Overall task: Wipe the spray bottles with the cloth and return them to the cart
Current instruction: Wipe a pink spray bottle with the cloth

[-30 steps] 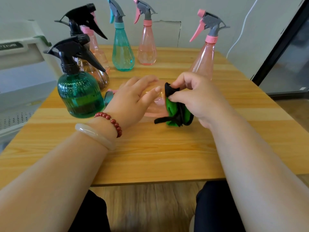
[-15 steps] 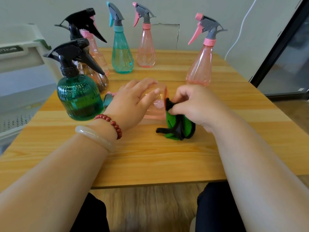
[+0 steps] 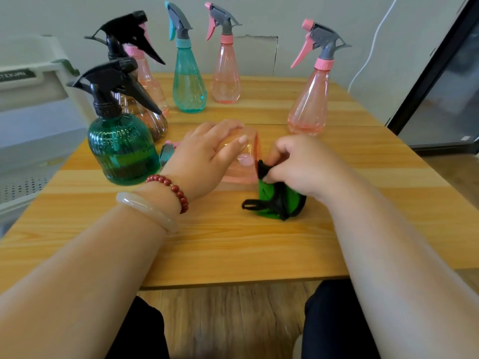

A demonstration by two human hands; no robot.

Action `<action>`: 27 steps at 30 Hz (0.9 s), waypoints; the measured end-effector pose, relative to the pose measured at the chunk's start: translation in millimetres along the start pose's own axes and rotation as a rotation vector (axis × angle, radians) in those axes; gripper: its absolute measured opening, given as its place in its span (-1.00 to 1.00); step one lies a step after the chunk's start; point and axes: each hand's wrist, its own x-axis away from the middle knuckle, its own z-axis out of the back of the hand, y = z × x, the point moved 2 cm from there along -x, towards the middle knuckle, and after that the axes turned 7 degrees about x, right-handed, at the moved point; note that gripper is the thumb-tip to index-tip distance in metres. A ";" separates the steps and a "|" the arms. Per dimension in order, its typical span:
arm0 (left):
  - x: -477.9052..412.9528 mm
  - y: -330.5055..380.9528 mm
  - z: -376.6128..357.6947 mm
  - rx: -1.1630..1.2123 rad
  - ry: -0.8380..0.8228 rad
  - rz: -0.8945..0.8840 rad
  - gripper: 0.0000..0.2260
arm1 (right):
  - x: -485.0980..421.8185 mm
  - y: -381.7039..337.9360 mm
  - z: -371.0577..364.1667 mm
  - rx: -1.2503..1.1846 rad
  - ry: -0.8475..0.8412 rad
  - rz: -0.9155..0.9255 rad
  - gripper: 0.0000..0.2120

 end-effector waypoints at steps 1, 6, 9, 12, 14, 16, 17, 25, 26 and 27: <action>0.0 -0.2 -0.4 -0.005 -0.007 0.000 -0.42 | 0.2 1.3 -2.3 0.073 0.004 -0.018 -0.86; 0.6 -2.7 0.2 0.009 0.009 0.000 -0.38 | -2.0 -2.4 3.2 -0.165 0.121 0.019 -0.79; -0.9 -2.2 -0.1 -0.007 0.002 0.002 -0.36 | -7.1 4.0 -3.6 -0.003 0.080 -0.038 -0.80; -0.8 -2.7 -0.3 -0.011 -0.010 0.004 -0.36 | -11.9 7.3 -6.7 0.053 0.118 -0.069 -0.80; -0.5 -3.8 -0.2 -0.006 -0.006 0.000 -0.40 | -14.9 3.6 -5.4 -0.021 0.207 -0.044 -0.82; -0.6 -3.4 0.0 -0.007 -0.001 -0.003 -0.49 | -15.7 -0.6 -5.7 -0.145 0.296 -0.011 -0.80; -0.4 -3.2 -0.1 -0.010 -0.002 -0.003 -0.51 | -15.3 -2.2 -5.0 -0.240 0.322 0.013 -0.77; 0.4 -0.1 0.5 -0.009 -0.014 -0.002 -0.34 | -17.9 3.2 -7.3 -0.349 0.305 0.043 -0.76; 1.3 0.1 0.7 -0.003 -0.011 -0.004 -0.35 | -16.7 2.6 -6.0 -0.349 0.289 0.072 -0.75; 2.0 -0.3 1.1 0.003 -0.005 -0.006 -0.35 | -15.1 1.1 -4.3 -0.356 0.258 0.104 -0.74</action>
